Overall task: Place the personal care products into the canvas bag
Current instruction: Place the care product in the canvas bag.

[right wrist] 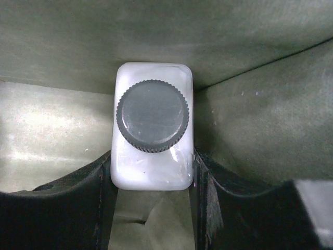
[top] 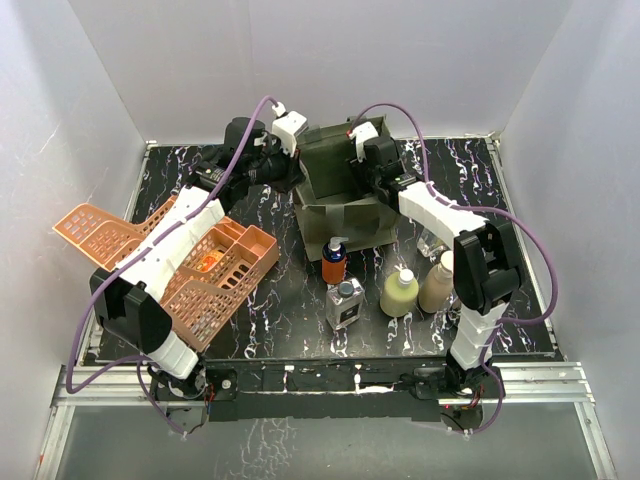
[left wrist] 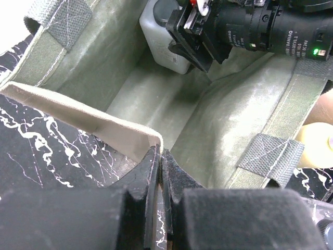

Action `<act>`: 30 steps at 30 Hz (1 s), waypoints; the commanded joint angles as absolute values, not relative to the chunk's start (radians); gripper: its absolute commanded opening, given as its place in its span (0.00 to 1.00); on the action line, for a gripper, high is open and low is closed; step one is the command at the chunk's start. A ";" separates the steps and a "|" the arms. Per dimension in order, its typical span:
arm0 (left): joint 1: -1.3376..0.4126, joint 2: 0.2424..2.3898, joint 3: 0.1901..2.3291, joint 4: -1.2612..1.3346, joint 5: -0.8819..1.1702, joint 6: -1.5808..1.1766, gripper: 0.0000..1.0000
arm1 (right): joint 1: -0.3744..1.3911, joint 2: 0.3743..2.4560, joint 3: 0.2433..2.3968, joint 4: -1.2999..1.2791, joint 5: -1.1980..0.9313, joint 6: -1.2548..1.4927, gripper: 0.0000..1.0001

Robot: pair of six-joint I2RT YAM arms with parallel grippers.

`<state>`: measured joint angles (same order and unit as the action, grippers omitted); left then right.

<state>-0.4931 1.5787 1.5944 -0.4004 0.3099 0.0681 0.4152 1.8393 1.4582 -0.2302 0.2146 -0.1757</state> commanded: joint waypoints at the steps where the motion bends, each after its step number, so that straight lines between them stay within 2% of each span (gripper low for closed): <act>1: -0.492 1.552 1.579 -0.420 0.365 0.067 0.00 | 0.401 1.812 1.458 0.023 0.271 -0.198 0.08; 14: -0.492 1.555 1.586 -0.420 0.384 0.069 0.00 | 0.386 1.863 1.419 0.022 0.263 -0.210 0.08; 30: -0.492 1.618 1.644 -0.428 0.334 0.046 0.00 | 0.387 1.956 1.621 -0.263 0.209 -0.239 0.37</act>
<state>-0.4931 1.6157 1.6165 -0.3965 0.3332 0.0551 0.3981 1.9308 1.5429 -0.2462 0.1936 -0.2138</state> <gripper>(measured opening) 0.012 0.508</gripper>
